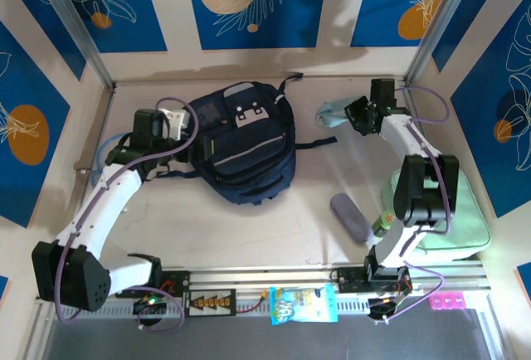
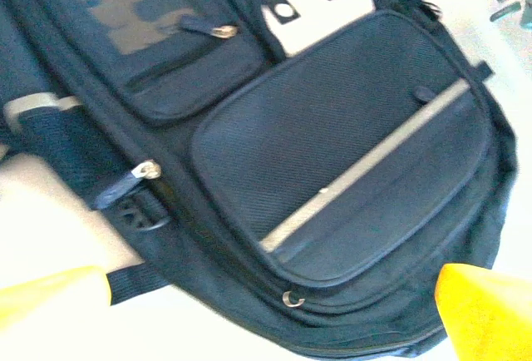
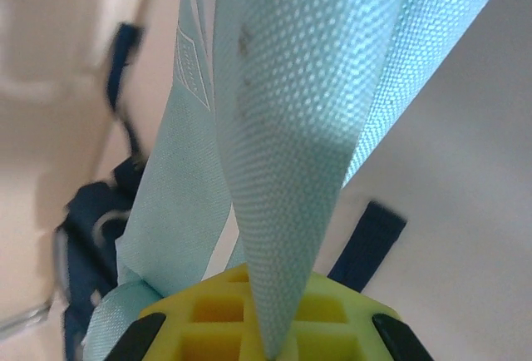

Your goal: Pack the student bag

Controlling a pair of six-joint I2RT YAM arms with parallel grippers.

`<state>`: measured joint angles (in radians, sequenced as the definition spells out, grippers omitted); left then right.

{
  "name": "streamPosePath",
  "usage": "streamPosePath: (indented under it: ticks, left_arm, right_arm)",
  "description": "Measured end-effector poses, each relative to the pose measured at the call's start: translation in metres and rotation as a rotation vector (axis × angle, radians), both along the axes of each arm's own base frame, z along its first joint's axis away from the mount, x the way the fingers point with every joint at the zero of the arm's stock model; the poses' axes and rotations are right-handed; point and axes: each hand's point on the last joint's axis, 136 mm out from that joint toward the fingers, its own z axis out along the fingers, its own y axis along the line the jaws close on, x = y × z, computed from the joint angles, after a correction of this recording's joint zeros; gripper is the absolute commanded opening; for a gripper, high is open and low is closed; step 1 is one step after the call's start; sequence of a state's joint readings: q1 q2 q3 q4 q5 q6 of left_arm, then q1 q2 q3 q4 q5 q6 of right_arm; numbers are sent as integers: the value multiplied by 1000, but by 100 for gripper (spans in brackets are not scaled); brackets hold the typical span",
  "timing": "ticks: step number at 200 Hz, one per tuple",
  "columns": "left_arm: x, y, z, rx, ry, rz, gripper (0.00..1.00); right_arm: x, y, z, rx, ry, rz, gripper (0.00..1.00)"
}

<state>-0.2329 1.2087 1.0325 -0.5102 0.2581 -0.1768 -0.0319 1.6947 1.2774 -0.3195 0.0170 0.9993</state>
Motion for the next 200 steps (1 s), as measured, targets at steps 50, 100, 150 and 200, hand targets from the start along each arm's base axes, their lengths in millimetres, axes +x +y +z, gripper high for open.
streamPosePath:
  ticks: [50,100,150,200]
  left_arm:
    - [-17,-89,-14,133,-29,-312,100]
    - [-7,-141,-50,341,-43,-569,93]
    - [20,-141,-99,546,52,-671,75]
    - [27,-137,-107,641,50,-720,46]
  right_arm:
    - [-56,19,30,11,-91,121,0]
    - [-100,32,40,36,-117,195,0]
    - [-129,42,48,50,-159,266,0]
    - [-143,46,28,74,-114,284,0]
